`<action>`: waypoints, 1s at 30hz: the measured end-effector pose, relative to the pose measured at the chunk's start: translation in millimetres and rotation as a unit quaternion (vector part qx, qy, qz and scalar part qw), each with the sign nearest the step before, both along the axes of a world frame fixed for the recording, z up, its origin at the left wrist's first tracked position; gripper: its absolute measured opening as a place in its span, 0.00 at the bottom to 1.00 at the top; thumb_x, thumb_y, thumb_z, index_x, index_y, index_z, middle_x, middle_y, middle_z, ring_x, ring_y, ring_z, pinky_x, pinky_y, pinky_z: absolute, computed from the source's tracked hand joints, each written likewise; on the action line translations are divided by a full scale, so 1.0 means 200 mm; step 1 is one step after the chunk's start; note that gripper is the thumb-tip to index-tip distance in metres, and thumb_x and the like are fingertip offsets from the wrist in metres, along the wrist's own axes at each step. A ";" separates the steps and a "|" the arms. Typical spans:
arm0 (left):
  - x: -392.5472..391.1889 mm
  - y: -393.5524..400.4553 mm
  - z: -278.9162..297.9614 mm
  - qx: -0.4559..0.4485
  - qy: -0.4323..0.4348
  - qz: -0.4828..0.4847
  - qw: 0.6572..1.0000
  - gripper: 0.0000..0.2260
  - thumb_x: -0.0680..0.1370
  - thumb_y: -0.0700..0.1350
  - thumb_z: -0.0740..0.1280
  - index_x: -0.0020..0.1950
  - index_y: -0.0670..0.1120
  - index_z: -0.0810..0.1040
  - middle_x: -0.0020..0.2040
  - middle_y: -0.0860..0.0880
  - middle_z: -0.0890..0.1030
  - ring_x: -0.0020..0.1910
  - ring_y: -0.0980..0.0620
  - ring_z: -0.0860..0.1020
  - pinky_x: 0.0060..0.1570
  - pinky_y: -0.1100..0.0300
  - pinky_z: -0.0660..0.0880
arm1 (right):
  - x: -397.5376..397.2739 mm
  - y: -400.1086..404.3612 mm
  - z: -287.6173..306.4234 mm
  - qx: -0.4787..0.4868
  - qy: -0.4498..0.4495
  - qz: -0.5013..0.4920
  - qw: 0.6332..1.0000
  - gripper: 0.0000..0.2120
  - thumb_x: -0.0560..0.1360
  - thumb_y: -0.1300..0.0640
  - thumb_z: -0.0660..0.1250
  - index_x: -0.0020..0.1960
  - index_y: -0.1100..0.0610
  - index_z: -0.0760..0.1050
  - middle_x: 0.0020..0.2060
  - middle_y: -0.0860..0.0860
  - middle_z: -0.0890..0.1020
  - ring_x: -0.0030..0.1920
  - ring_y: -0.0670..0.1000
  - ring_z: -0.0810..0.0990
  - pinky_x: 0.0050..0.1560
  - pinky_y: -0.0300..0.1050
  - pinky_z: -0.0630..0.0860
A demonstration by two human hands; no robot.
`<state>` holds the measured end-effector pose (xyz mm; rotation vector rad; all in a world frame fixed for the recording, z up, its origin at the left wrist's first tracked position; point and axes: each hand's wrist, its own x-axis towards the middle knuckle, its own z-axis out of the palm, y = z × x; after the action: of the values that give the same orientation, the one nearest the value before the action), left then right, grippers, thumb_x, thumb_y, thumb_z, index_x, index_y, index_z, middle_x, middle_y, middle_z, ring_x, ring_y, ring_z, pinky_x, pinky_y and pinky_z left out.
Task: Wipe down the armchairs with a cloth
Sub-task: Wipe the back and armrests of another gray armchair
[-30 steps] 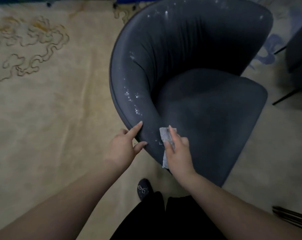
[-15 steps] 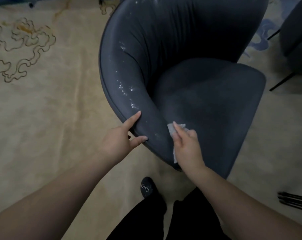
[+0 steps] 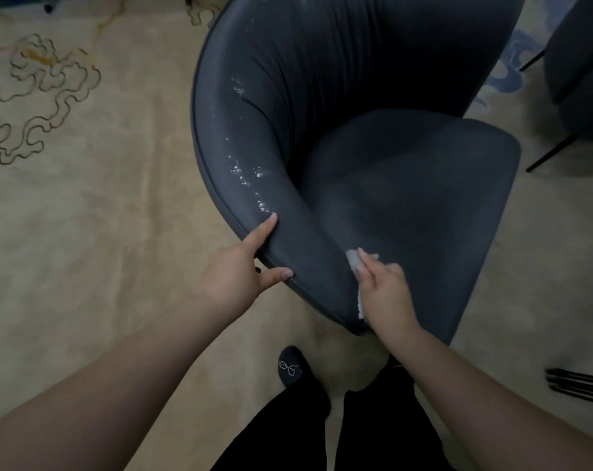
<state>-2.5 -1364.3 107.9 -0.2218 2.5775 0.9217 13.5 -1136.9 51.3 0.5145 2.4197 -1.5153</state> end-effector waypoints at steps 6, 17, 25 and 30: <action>0.00 0.02 0.00 -0.007 0.009 0.010 1.000 0.41 0.69 0.56 0.75 0.75 0.66 0.55 0.60 0.48 0.79 0.45 0.53 0.81 0.55 0.55 0.76 | -0.18 -0.25 0.08 -0.013 0.077 0.043 0.996 0.15 0.81 0.51 0.58 0.66 0.52 0.74 0.51 0.56 0.72 0.43 0.47 0.79 0.32 0.28 0.73; 0.04 0.06 -0.01 -0.027 -0.005 0.015 1.000 0.38 0.74 0.56 0.70 0.75 0.68 0.49 0.59 0.49 0.79 0.49 0.53 0.79 0.54 0.56 0.76 | -0.23 -0.12 0.03 -0.036 0.042 0.089 0.995 0.16 0.81 0.52 0.59 0.68 0.50 0.72 0.46 0.47 0.69 0.40 0.27 0.72 0.40 0.17 0.64; 0.14 0.21 -0.05 -0.007 0.056 0.135 0.989 0.41 0.76 0.57 0.67 0.77 0.61 0.40 0.60 0.51 0.78 0.46 0.55 0.79 0.47 0.61 0.75 | -0.26 -0.20 0.06 -0.047 0.195 0.228 0.953 0.19 0.80 0.59 0.61 0.70 0.52 0.69 0.46 0.48 0.66 0.48 0.35 0.69 0.57 0.22 0.61; 0.10 0.25 -0.09 0.055 0.056 0.264 0.961 0.48 0.72 0.51 0.73 0.78 0.54 0.39 0.55 0.52 0.78 0.45 0.51 0.81 0.48 0.50 0.79 | -0.51 -0.38 0.10 -0.022 0.300 0.361 0.883 0.21 0.74 0.60 0.69 0.66 0.51 0.75 0.46 0.51 0.66 0.48 0.49 0.71 0.56 0.41 0.72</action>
<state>16.6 -1314.6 90.5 -0.8797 2.6019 1.2848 -89.5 -1212.5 71.4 -0.9186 2.4966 -1.4787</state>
